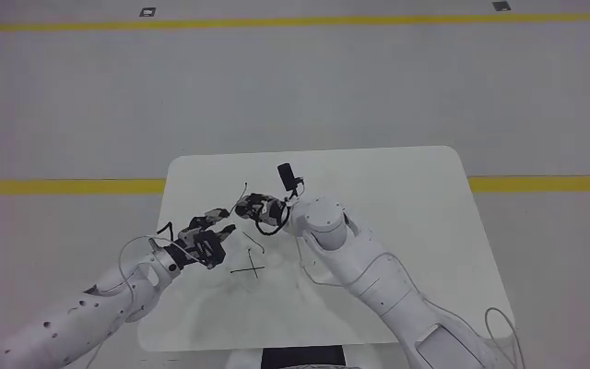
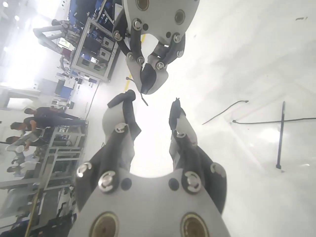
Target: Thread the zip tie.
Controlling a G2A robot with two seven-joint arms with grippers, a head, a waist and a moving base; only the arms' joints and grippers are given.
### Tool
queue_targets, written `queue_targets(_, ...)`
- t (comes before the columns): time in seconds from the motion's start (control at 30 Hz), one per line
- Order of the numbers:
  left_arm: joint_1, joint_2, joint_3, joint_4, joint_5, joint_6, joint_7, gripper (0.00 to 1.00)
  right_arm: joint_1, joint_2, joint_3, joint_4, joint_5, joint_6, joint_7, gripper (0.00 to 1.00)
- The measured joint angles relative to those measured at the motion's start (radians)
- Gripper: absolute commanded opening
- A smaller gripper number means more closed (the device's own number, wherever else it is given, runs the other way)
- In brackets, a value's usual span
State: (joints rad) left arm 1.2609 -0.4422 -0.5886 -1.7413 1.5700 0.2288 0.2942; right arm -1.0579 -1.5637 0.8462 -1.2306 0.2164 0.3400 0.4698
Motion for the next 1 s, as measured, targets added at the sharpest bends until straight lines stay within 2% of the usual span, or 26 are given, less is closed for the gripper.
queue_targets(0.2, -0.021, 0.004, 0.03, 0.004, 0.0, 0.025, -0.002, 0.28, 0.004, 0.0, -0.011, 0.004, 0.004, 0.0, 0.0, 0.0)
queue_targets(0.47, -0.04, 0.005, 0.058, 0.006, 0.0, 0.047, -0.005, 0.19, 0.007, 0.0, -0.019, 0.009, 0.02, 0.0, 0.017, 0.0)
queue_targets(1.0, -0.056, 0.009, 0.083, 0.006, 0.0, 0.083, -0.001, 0.11, -0.008, 0.011, -0.009, -0.018, 0.028, 0.0, 0.054, 0.0)
